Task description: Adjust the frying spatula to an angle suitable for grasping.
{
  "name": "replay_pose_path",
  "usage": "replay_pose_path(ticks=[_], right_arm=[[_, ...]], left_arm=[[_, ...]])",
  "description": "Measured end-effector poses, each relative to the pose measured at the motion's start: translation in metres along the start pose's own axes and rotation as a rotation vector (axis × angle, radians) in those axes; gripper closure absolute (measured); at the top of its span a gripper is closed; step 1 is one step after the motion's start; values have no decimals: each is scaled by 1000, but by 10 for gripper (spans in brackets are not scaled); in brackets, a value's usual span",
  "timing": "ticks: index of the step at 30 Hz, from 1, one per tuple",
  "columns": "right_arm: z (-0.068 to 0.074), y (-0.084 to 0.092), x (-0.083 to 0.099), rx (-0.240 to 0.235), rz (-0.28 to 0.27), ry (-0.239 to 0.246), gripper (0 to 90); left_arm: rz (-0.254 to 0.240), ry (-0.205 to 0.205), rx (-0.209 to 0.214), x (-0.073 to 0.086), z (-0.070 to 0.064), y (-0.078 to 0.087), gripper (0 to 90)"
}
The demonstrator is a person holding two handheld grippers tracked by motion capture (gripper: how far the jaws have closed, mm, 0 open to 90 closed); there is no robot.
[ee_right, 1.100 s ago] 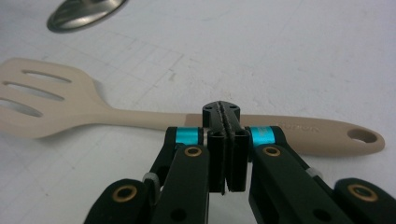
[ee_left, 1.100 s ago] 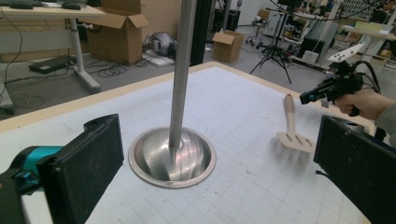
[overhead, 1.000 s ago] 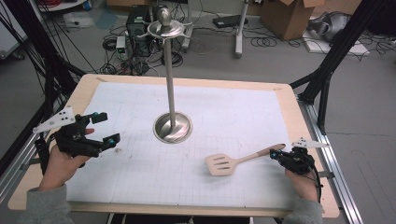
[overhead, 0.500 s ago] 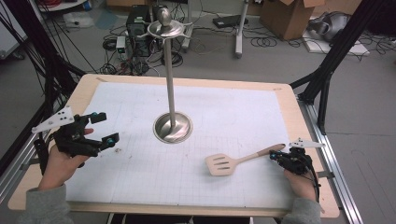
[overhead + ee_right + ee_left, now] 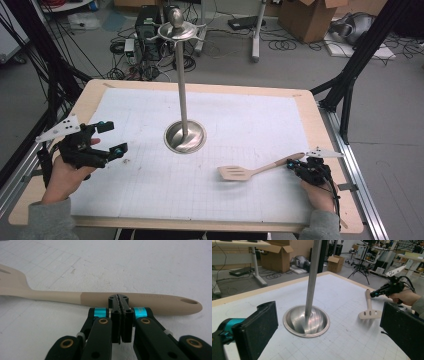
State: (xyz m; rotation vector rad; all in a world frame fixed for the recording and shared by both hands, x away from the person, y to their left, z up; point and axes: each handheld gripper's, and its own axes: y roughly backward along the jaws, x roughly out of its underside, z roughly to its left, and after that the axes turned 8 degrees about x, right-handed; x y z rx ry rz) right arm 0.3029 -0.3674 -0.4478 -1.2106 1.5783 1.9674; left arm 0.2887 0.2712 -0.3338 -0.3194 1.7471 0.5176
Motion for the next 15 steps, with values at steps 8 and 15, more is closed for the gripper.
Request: replay_pose_path(ticks=[8, 15], right_arm=[[1, -3, -1, 9, -12, 7, 896], [1, -9, -5, 17, -24, 4, 898]], left_arm=[[8, 6, -3, 2, 0, 0, 20], [3, 6, -7, 2, -2, 4, 20]])
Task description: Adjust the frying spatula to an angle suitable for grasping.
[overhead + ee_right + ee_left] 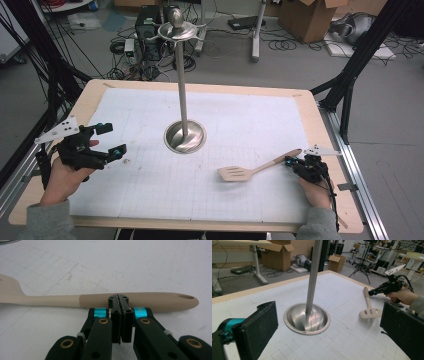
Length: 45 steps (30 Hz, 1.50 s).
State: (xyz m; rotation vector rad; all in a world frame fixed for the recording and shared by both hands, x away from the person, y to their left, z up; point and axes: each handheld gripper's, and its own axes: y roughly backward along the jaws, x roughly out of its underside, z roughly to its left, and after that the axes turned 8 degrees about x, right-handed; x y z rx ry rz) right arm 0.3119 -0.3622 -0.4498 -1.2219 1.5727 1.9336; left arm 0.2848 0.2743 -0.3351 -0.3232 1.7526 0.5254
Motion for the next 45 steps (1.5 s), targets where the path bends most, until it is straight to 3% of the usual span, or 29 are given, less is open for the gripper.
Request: replay_pose_path(ticks=[10, 31, 45], right_arm=[[2, -9, -7, 21, 1, 15, 898], [5, -32, -26, 19, 0, 30, 898], [11, -52, -41, 6, 4, 41, 898]], left_arm=[[4, 0, -13, 2, -2, 6, 20], [-3, 13, -47, 8, -7, 23, 20], [-10, 28, -93, 14, -11, 40, 20]])
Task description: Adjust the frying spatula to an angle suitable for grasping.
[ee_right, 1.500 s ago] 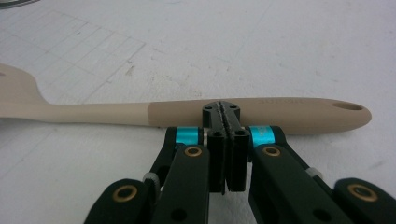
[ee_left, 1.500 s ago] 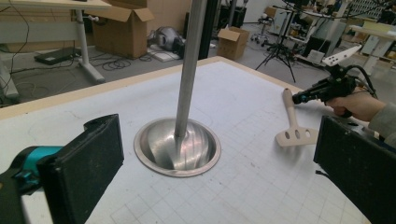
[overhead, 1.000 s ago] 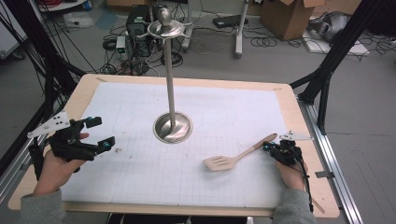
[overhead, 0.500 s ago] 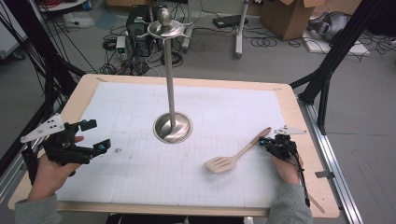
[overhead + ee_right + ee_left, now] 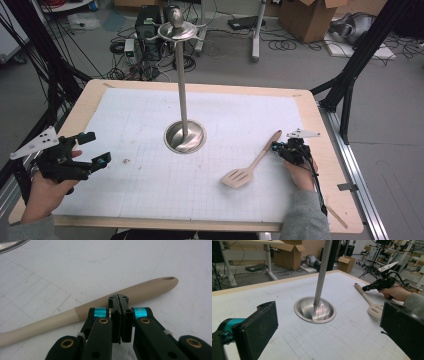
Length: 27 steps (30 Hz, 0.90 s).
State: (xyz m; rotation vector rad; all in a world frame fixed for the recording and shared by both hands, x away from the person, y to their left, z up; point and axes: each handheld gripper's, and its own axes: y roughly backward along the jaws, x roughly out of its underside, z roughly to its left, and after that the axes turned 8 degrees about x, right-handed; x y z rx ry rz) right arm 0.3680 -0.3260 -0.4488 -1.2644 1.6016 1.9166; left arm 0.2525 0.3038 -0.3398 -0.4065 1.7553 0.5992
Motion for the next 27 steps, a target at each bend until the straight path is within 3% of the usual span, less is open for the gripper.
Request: replay_pose_path(ticks=[7, 9, 14, 17, 21, 25, 27], right_arm=[[0, -2, -2, -11, -3, -12, 899], [-2, 4, -3, -50, -30, -52, 899], [3, 13, -7, -91, -73, -49, 899], [14, 12, -8, -142, -61, 8, 899], [23, 9, -8, -166, -59, 40, 899], [34, 6, -7, -202, -15, 64, 899], [42, 4, -8, -214, -9, 111, 899]], left_arm=[[-6, 5, -13, 1, 1, 5, 20], [-8, 6, -11, 1, 1, 5, 20], [-9, 9, 0, 0, 4, 1, 20], [4, 7, 9, 0, 5, -4, 20], [9, 5, 15, 0, 4, -7, 20], [9, 8, 11, 1, 5, -7, 20], [8, 8, 8, 1, 6, -5, 20]])
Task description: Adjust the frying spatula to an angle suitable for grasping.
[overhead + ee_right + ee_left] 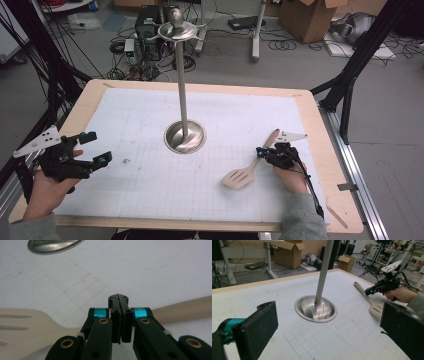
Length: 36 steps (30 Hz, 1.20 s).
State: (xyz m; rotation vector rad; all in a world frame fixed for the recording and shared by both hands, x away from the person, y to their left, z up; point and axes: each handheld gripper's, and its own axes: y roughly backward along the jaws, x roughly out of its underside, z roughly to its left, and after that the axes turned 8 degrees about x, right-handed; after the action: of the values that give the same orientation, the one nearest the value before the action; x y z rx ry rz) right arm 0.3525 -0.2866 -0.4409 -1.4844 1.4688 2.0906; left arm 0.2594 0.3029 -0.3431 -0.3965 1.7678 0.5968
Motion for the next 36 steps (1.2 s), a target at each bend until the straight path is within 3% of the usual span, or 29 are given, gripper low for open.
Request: replay_pose_path(ticks=[15, 25, 36], right_arm=[[18, -21, -7, -44, 88, 77, 899], [20, -16, -6, -58, 114, 83, 899], [18, -4, 1, -58, 96, 85, 900]], left_arm=[[5, 9, -15, 4, 1, 4, 20], [14, 9, -4, 3, 3, -4, 20], [28, 10, 24, 2, 6, -18, 20]])
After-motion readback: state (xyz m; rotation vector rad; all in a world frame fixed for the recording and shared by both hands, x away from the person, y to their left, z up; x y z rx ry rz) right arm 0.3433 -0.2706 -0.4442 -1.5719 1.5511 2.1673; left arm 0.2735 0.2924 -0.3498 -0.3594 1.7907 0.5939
